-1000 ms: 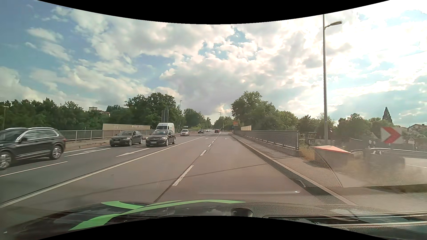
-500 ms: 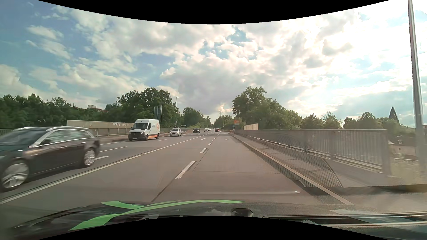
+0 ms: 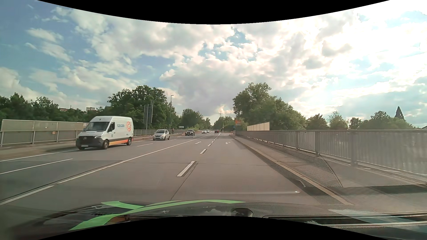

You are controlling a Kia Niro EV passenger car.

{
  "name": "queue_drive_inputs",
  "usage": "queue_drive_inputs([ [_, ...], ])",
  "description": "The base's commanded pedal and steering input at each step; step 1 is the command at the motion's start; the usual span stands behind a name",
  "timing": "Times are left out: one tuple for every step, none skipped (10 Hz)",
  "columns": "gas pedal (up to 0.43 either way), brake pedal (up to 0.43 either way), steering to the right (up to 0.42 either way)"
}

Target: Follow the waypoints while adhering to traffic rules and regulations

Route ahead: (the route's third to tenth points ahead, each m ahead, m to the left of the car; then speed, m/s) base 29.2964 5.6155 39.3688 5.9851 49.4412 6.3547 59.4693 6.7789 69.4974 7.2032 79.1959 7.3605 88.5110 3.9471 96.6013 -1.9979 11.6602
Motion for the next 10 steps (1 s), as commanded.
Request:
queue_drive_inputs([
  [0.150, 0.000, 0.000],
  [0.110, 0.000, 0.000],
  [0.098, 0.000, 0.000],
  [0.087, 0.000, 0.000],
  [0.087, 0.000, 0.000],
  [0.087, 0.000, 0.000],
  [0.087, 0.000, 0.000],
  [0.098, 0.000, 0.000],
  [0.098, 0.000, 0.000],
  [0.138, 0.000, 0.000],
])
